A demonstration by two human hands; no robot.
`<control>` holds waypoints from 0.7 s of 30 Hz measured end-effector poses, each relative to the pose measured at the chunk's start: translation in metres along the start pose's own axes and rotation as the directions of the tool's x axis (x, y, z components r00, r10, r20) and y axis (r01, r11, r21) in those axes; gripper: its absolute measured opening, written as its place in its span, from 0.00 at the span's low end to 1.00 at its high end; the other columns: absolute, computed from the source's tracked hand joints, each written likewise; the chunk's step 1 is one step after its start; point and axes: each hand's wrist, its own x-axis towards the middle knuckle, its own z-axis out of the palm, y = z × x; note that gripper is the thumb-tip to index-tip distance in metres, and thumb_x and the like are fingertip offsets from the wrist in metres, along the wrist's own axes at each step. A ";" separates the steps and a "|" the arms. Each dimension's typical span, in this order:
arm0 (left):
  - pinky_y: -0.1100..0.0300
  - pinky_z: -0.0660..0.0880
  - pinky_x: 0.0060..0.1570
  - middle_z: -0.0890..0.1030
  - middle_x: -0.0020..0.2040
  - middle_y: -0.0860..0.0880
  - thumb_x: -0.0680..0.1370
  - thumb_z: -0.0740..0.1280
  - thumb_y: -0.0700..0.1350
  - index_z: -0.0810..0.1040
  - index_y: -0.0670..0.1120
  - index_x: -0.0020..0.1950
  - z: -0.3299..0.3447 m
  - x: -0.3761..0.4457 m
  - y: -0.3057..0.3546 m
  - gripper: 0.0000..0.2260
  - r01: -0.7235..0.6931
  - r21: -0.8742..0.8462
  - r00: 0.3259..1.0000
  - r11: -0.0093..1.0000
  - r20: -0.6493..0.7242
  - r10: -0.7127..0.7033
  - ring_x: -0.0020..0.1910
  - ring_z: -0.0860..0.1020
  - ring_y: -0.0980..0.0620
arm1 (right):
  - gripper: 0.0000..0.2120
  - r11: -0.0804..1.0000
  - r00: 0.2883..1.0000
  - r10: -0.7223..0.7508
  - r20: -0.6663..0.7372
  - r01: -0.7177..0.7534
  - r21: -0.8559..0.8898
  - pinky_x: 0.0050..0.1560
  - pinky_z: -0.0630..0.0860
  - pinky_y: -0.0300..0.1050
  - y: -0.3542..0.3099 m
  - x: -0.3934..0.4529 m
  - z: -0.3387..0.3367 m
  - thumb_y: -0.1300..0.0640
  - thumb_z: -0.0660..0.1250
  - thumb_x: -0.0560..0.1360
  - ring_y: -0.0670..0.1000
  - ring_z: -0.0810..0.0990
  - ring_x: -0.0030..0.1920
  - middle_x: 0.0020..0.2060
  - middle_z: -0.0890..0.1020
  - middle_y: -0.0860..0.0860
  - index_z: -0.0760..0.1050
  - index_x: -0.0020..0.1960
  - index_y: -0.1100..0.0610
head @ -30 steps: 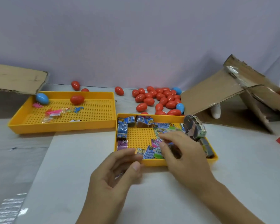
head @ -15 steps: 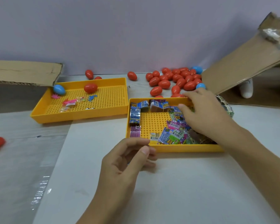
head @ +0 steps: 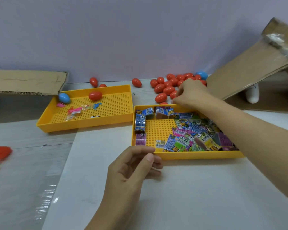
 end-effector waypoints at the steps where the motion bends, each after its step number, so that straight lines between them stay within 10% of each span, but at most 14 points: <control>1: 0.56 0.81 0.39 0.85 0.42 0.41 0.73 0.69 0.43 0.85 0.49 0.48 0.000 0.000 0.001 0.06 0.003 0.000 1.000 1.000 0.004 -0.003 0.41 0.84 0.44 | 0.12 0.995 0.993 -0.049 -0.104 0.057 0.079 0.44 0.75 0.43 0.001 -0.011 0.001 0.53 0.71 0.74 0.51 0.78 0.48 0.51 0.82 0.51 0.81 0.56 0.54; 6: 0.56 0.81 0.40 0.85 0.44 0.42 0.70 0.72 0.51 0.84 0.51 0.51 0.002 0.001 0.007 0.11 0.017 -0.036 1.000 0.999 0.019 -0.016 0.42 0.85 0.44 | 0.14 0.726 0.896 -0.271 -0.353 0.431 0.536 0.45 0.72 0.31 -0.018 -0.114 -0.002 0.53 0.76 0.69 0.42 0.77 0.46 0.49 0.78 0.44 0.81 0.54 0.51; 13: 0.55 0.82 0.43 0.84 0.49 0.47 0.65 0.79 0.46 0.82 0.56 0.58 0.003 -0.008 0.016 0.22 -0.131 0.021 0.991 0.991 0.012 0.131 0.43 0.84 0.48 | 0.20 0.132 0.993 -0.099 0.070 -0.057 0.990 0.36 0.78 0.36 -0.031 -0.202 0.008 0.53 0.81 0.56 0.49 0.84 0.38 0.36 0.85 0.54 0.81 0.43 0.60; 21: 0.58 0.80 0.34 0.83 0.36 0.43 0.65 0.79 0.48 0.86 0.52 0.50 0.004 -0.011 0.021 0.14 -0.118 0.053 0.991 0.992 0.068 0.115 0.30 0.83 0.47 | 0.16 0.147 0.947 -0.087 0.308 -0.293 0.945 0.28 0.68 0.40 -0.025 -0.215 0.005 0.42 0.73 0.63 0.52 0.78 0.31 0.33 0.81 0.56 0.82 0.39 0.54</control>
